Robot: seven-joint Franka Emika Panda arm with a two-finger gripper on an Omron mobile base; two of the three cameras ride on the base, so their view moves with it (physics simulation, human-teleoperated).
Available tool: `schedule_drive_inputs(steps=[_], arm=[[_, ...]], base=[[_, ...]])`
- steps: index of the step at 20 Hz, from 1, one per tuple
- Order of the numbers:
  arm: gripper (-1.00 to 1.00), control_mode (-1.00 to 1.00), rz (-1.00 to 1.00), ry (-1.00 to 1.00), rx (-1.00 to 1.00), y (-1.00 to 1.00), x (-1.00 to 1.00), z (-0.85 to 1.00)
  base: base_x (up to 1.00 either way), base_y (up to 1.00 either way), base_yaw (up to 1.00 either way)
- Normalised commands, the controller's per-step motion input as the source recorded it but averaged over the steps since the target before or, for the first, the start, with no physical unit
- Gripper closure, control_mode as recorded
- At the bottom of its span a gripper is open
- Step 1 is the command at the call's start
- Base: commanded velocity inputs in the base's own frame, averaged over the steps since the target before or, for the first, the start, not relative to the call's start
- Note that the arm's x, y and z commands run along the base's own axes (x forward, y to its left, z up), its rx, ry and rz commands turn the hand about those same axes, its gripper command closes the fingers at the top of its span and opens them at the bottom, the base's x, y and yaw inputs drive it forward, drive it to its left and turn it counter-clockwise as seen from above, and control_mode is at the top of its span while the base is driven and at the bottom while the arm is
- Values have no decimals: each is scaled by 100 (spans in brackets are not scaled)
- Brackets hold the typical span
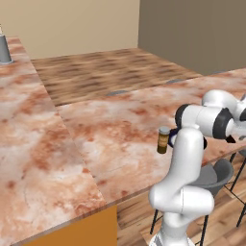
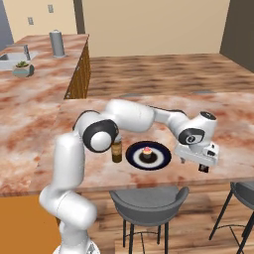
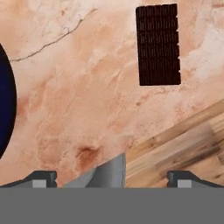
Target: Take the cinnamon bottle from the cabinet and place it on the dining table, next to the plate with the cupcake. Then take the chocolate from the dining counter and place it on the cupcake plate.
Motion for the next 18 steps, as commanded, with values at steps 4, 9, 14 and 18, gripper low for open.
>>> schedule_drive_inputs(steps=[4, 9, 14, 18], arm=[[-100, -100, 0, 0, 0, -21, 22, -26], [-100, -100, 0, 0, 0, -26, 18, -6], [-100, -100, 0, 0, 0, -27, 23, -19], [-100, -100, 0, 0, 0, -20, 31, -31]], base=[[0, 0, 0], [0, 0, 0], [0, 0, 0], [0, 0, 0]])
